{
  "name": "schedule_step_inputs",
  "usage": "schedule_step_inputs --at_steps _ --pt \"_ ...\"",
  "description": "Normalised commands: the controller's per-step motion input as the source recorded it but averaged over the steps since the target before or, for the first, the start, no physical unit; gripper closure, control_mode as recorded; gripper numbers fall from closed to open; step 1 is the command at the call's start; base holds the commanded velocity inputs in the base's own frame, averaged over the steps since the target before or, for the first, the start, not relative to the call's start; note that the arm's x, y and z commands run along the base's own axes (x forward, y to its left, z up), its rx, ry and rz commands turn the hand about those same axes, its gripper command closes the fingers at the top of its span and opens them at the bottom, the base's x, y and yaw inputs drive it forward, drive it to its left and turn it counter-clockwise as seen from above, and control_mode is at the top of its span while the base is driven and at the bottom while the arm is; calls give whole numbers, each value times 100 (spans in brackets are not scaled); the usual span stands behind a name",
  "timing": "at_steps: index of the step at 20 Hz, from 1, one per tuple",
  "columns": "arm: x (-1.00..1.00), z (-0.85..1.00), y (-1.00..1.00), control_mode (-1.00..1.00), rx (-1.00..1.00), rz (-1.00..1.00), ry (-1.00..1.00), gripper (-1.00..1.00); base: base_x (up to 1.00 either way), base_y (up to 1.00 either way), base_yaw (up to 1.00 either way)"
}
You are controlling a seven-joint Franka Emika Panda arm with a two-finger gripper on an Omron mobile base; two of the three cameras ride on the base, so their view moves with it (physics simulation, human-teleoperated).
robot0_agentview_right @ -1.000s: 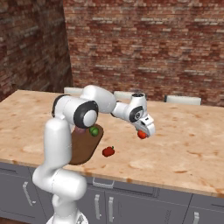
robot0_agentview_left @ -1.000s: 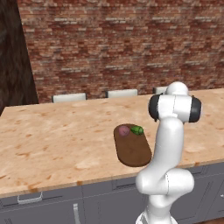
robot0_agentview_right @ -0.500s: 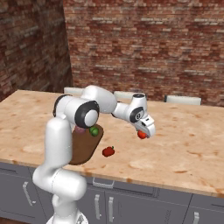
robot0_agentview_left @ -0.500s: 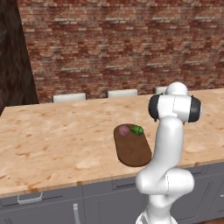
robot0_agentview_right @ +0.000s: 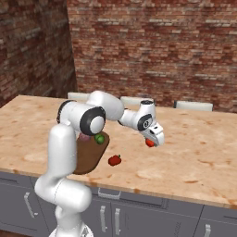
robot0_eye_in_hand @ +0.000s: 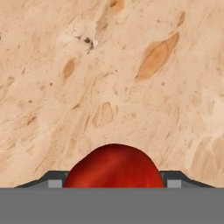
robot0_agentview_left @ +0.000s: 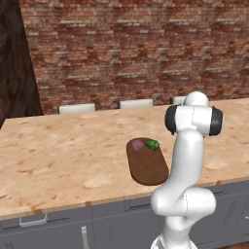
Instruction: Place the avocado, onion, tomato, and bell pepper on the cutting board.
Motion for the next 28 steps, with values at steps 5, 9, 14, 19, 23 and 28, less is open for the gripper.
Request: schedule_step_inputs --at_steps 5,9,14,19,23,28 --pt "-2 21 17 -100 0 0 -5 100 0 0 0" --pt "-10 41 41 -100 0 0 -3 100 0 0 0" --pt "-30 21 39 -100 0 0 0 100 0 0 0" --pt "-37 8 44 -100 0 0 0 100 0 0 0" --pt "-38 5 51 -100 0 0 0 100 0 0 0" --pt "-29 14 58 -100 0 0 2 100 0 0 0"
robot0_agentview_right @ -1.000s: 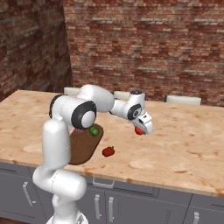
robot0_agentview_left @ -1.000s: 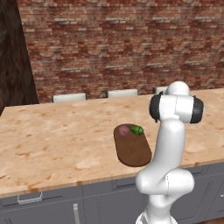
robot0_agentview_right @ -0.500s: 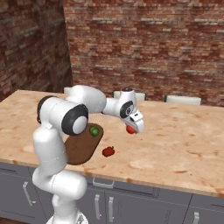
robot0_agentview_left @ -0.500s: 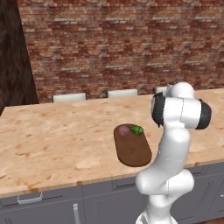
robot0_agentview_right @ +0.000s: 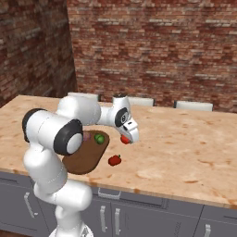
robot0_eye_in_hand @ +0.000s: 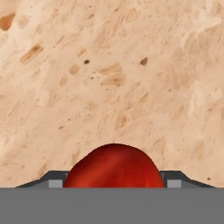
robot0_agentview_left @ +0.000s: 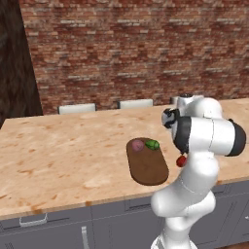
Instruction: Place the avocado, onion, tomato, and bell pepper on the cutting board.
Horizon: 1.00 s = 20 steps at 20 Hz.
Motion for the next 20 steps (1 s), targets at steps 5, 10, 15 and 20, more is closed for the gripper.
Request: schedule_step_inputs --at_steps 5,10,15,20 --pt "-32 28 48 -100 0 0 1 100 0 0 0" --pt "-37 15 41 -100 0 0 2 100 0 0 0" --pt "-32 0 50 -100 0 0 2 100 0 0 0" --pt "-7 -2 63 -100 0 0 9 100 0 0 0"
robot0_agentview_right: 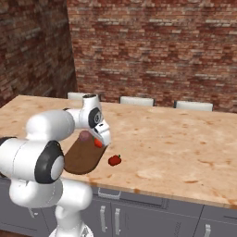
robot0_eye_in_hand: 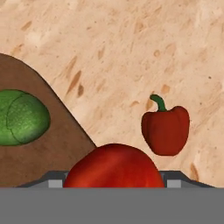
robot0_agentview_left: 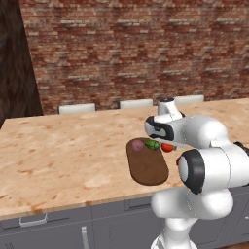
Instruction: Place the avocado, onion, tomato, and bell pepper on the cutting board.
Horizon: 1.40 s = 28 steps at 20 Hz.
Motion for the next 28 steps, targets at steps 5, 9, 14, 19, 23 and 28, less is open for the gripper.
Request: schedule_step_inputs --at_steps 5,9,14,19,23,28 --pt "0 -21 73 -100 -1 0 9 100 0 0 0" --pt "0 -27 76 -100 -4 0 10 100 0 0 0" --pt "0 -11 39 -100 -1 0 9 100 0 0 0" --pt "0 -10 9 -100 0 0 7 100 0 0 0" --pt "0 -18 0 -100 0 0 8 100 0 0 0" --pt "0 -15 3 -100 0 0 8 100 0 0 0"
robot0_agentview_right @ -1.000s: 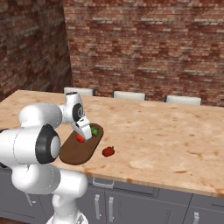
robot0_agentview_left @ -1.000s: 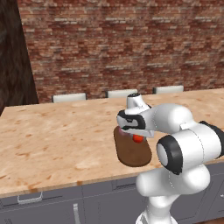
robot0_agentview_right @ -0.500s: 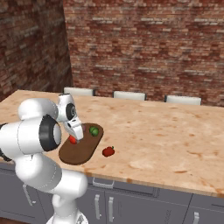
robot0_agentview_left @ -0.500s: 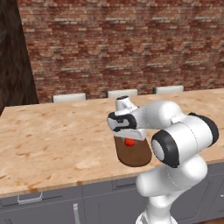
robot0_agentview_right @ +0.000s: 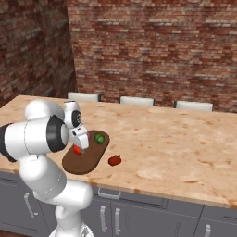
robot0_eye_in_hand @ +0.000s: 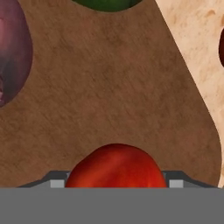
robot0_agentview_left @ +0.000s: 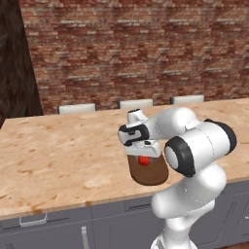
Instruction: Place the avocado, onion, tomato, and bell pepper on the cutting board.
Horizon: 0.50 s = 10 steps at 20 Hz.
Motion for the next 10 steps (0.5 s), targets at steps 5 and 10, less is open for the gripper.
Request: schedule_step_inputs --at_steps 5,10 --pt "-1 -15 0 -100 0 0 5 100 0 0 0" --pt "-7 -17 2 -100 1 0 2 -100 0 0 0"
